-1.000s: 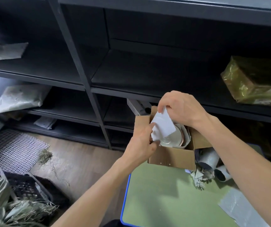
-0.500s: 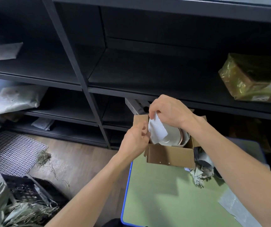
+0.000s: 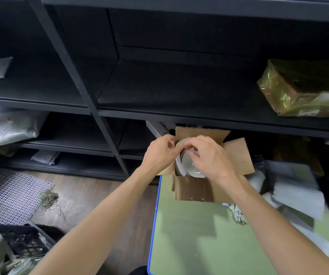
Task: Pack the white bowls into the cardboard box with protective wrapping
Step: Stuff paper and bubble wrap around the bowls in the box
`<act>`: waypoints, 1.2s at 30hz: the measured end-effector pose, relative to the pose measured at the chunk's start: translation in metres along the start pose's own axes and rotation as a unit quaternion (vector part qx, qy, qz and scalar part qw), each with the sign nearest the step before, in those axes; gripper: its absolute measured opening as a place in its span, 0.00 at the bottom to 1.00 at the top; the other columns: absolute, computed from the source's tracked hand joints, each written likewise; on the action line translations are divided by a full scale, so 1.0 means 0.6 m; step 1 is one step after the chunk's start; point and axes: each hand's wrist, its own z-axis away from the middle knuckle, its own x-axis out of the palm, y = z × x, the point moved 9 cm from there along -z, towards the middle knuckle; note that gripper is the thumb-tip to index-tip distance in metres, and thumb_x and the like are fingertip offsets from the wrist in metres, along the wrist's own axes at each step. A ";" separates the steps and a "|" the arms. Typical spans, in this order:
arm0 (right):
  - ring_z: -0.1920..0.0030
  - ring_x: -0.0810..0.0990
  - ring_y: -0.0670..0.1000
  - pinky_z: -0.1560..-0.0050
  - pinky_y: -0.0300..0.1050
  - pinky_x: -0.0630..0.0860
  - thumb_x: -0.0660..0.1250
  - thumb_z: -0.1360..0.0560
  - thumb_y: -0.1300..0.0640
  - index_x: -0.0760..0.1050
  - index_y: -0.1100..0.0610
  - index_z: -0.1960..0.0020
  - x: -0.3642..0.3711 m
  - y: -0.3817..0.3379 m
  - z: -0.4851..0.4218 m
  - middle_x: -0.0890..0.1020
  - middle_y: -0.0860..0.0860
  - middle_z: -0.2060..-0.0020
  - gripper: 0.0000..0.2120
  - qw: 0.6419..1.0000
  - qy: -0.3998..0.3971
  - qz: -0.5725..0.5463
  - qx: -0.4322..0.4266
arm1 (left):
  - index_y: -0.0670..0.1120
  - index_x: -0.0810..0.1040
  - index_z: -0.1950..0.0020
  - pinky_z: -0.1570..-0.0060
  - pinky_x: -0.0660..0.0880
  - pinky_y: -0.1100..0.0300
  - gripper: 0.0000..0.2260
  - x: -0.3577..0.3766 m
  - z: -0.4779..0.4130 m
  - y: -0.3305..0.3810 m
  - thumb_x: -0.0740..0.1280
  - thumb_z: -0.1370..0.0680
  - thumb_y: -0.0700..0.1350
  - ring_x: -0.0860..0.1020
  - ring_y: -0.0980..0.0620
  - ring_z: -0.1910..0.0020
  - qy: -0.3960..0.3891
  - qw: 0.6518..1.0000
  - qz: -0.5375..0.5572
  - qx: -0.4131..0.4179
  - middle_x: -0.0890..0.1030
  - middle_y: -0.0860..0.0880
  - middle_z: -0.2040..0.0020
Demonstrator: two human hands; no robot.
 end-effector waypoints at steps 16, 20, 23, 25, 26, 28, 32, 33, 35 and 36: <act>0.49 0.79 0.56 0.60 0.45 0.64 0.64 0.28 0.61 0.80 0.52 0.51 0.099 0.025 0.043 0.82 0.51 0.53 0.09 0.993 -0.070 0.071 0.070 | 0.51 0.80 0.51 0.64 0.71 0.58 0.04 0.046 -0.047 -0.022 0.66 0.24 0.48 0.78 0.48 0.59 -0.031 0.982 -0.184 0.002 0.82 0.51 0.57; 0.50 0.78 0.58 0.60 0.46 0.69 0.64 0.30 0.63 0.80 0.52 0.56 0.112 0.030 0.033 0.80 0.51 0.58 0.09 0.983 -0.133 0.108 0.060 | 0.51 0.78 0.48 0.65 0.71 0.57 0.07 0.060 -0.053 -0.011 0.65 0.24 0.46 0.77 0.48 0.60 -0.036 0.976 -0.211 0.035 0.81 0.51 0.55; 0.51 0.78 0.59 0.59 0.46 0.73 0.64 0.31 0.64 0.77 0.52 0.61 0.116 0.028 0.029 0.81 0.51 0.60 0.08 0.979 -0.157 0.120 0.055 | 0.50 0.80 0.49 0.66 0.74 0.57 0.06 0.067 -0.064 -0.005 0.65 0.23 0.47 0.79 0.47 0.60 -0.034 0.971 -0.232 0.054 0.80 0.50 0.55; 0.53 0.77 0.59 0.59 0.46 0.71 0.63 0.31 0.64 0.72 0.52 0.63 0.114 0.023 0.030 0.78 0.51 0.62 0.08 0.977 -0.169 0.120 0.046 | 0.49 0.80 0.46 0.63 0.74 0.56 0.08 0.073 -0.069 0.003 0.64 0.22 0.45 0.80 0.45 0.57 -0.037 0.970 -0.231 0.073 0.79 0.48 0.49; 0.55 0.76 0.58 0.59 0.46 0.72 0.64 0.31 0.64 0.71 0.52 0.64 0.112 0.021 0.030 0.76 0.51 0.63 0.08 0.977 -0.170 0.120 0.038 | 0.49 0.80 0.43 0.61 0.74 0.56 0.09 0.074 -0.070 0.009 0.63 0.21 0.45 0.79 0.45 0.55 -0.036 0.971 -0.221 0.087 0.78 0.47 0.45; 0.60 0.73 0.57 0.60 0.47 0.72 0.64 0.29 0.63 0.67 0.52 0.66 0.107 0.017 0.029 0.73 0.51 0.64 0.11 0.978 -0.168 0.125 0.027 | 0.51 0.80 0.40 0.53 0.77 0.54 0.12 0.074 -0.071 0.021 0.62 0.20 0.48 0.78 0.47 0.49 -0.028 0.975 -0.191 0.113 0.76 0.49 0.38; 0.59 0.74 0.58 0.61 0.47 0.69 0.63 0.25 0.62 0.72 0.53 0.59 0.098 0.011 0.028 0.76 0.54 0.61 0.06 0.972 -0.153 0.175 0.026 | 0.54 0.80 0.39 0.47 0.78 0.54 0.12 0.083 -0.072 0.030 0.64 0.20 0.53 0.78 0.49 0.44 -0.040 0.967 -0.190 0.162 0.78 0.52 0.39; 0.56 0.77 0.59 0.61 0.47 0.68 0.63 0.24 0.62 0.76 0.54 0.55 0.096 0.008 0.028 0.79 0.55 0.59 0.05 0.970 -0.148 0.189 0.026 | 0.54 0.80 0.39 0.46 0.78 0.55 0.12 0.085 -0.073 0.031 0.64 0.20 0.52 0.78 0.50 0.44 -0.043 0.964 -0.197 0.172 0.79 0.52 0.39; 0.51 0.80 0.59 0.60 0.47 0.66 0.62 0.22 0.61 0.79 0.56 0.49 0.094 0.003 0.031 0.82 0.56 0.55 0.07 0.969 -0.138 0.201 0.031 | 0.53 0.80 0.39 0.46 0.77 0.56 0.11 0.086 -0.076 0.032 0.64 0.19 0.51 0.79 0.50 0.44 -0.038 0.959 -0.206 0.190 0.80 0.53 0.41; 0.50 0.80 0.60 0.61 0.48 0.65 0.62 0.21 0.60 0.78 0.56 0.49 0.094 0.001 0.031 0.83 0.56 0.54 0.07 0.970 -0.132 0.201 0.032 | 0.53 0.80 0.39 0.47 0.77 0.57 0.11 0.088 -0.077 0.034 0.64 0.19 0.51 0.79 0.51 0.44 -0.035 0.957 -0.209 0.197 0.81 0.53 0.41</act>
